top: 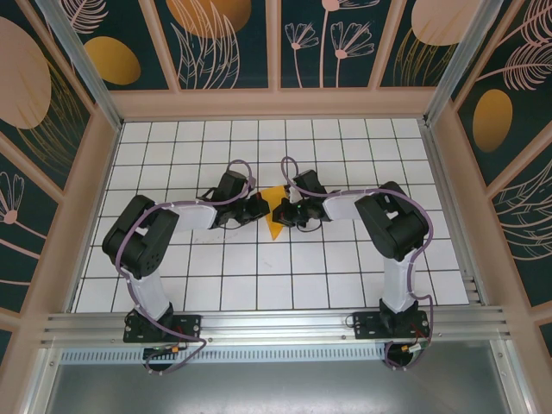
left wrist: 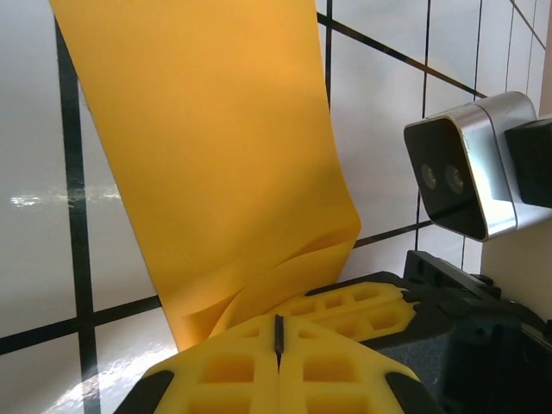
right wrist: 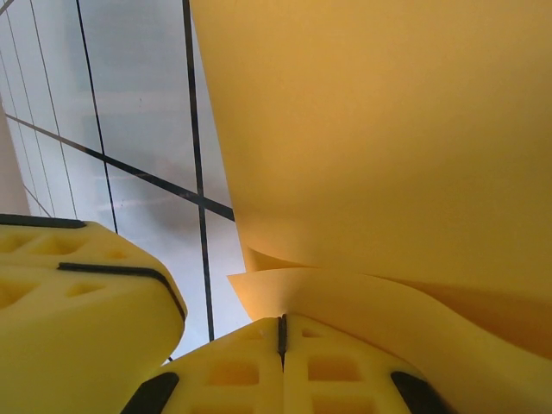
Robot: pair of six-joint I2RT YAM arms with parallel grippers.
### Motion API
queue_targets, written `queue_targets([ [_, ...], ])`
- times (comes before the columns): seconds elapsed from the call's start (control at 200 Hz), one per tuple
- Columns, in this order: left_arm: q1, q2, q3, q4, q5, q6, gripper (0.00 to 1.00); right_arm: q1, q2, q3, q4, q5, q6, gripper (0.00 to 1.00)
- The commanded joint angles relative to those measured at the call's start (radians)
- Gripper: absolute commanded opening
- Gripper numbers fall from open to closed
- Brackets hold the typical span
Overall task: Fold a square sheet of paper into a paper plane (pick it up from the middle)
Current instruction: Third fold the triangle at the center of the table.
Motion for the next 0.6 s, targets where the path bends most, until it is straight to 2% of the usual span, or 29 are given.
queue_targets([
  [0.0, -0.003, 0.027, 0.001, 0.013, 0.001, -0.017, 0.0, -0.005, 0.026, -0.02, -0.052, 0.038, -0.006, 0.0],
  [0.595, -0.004, 0.079, 0.013, -0.038, -0.037, -0.012, 0.0, -0.011, 0.025, -0.017, -0.055, 0.038, 0.002, 0.0],
])
